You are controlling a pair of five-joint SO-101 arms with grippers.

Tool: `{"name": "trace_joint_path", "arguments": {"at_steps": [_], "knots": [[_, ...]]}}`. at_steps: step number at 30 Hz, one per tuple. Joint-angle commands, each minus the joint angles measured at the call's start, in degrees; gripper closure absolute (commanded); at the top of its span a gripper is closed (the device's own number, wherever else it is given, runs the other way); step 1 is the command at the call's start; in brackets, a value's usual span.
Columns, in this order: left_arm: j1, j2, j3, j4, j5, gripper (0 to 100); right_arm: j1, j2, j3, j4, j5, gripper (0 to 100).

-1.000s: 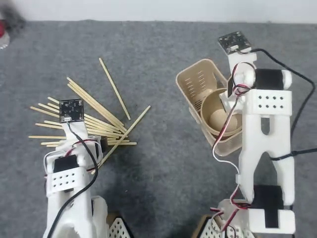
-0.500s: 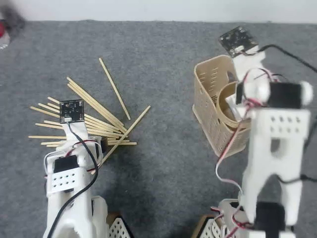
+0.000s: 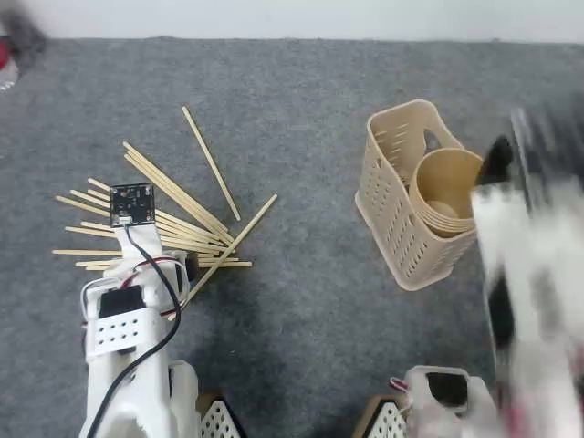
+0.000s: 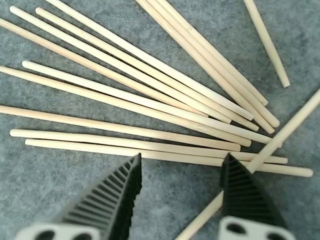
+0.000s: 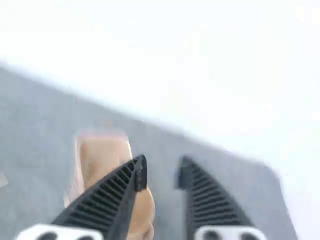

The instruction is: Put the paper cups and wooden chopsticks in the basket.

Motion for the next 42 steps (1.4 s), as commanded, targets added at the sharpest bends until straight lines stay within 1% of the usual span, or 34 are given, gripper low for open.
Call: {"name": "trace_joint_path", "arguments": {"at_steps": [1,3,6,8,10,13,16,18,21,23,25,27,30,34,36,38,42], "knots": [[-0.5,-0.8,-0.6,-1.1,0.7,76,-3.8,-4.4,8.0,2.1,-1.3,97.7],[-0.5,-0.8,-0.6,-0.8,0.4,76,-6.4,-8.7,16.9,1.6,-1.1,99.1],[-0.2,-0.8,-0.6,-0.7,-1.1,76,-10.6,-15.1,28.7,-1.9,-1.0,99.1],[0.4,-0.9,-1.2,-0.6,-5.5,76,-10.9,-19.4,34.7,-3.8,-1.0,99.1],[2.5,-0.9,-2.9,1.5,-10.2,76,-11.2,-23.3,40.8,-5.3,-1.0,99.1],[6.8,-0.8,-8.6,8.6,-18.7,76,-10.9,-29.1,51.3,-8.3,-0.1,99.1],[12.7,-0.4,-16.7,19.9,-24.5,76,-10.9,-34.6,64.3,-13.2,5.2,99.1],[15.9,-0.4,-22.3,25.8,-25.8,76,-10.7,-38.7,74.2,-19.6,7.6,99.1],[17.8,-0.3,-28.2,29.1,-25.6,76,-7.6,-45.4,88.1,-30.4,7.6,99.1],[18.1,-0.2,-29.1,29.5,-25.8,76,-5.2,-50.1,95.5,-35.7,5.4,99.1],[18.1,0.5,-29.1,29.5,-26.4,76,-3.0,-54.8,101.4,-38.8,3.0,99.1],[18.1,3.9,-29.1,29.5,-28.3,76,-1.8,-59.6,106.2,-39.9,1.5,99.1],[18.6,12.1,-29.8,27.5,-28.5,76,-2.3,-65.7,113.3,-39.7,-1.1,99.1],[19.4,23.3,-32.7,25.0,-28.4,76,-2.7,-64.5,120.7,-41.7,-3.1,99.1],[19.4,27.3,-34.6,23.7,-27.1,76,-2.6,-65.0,123.4,-43.3,-3.0,99.1],[19.5,30.4,-35.9,22.9,-26.3,76,-2.6,-65.0,124.7,-44.4,-3.0,99.1],[22.2,35.4,-36.4,21.5,-26.0,76,-2.6,-65.0,125.4,-45.0,-3.1,99.1]]}}
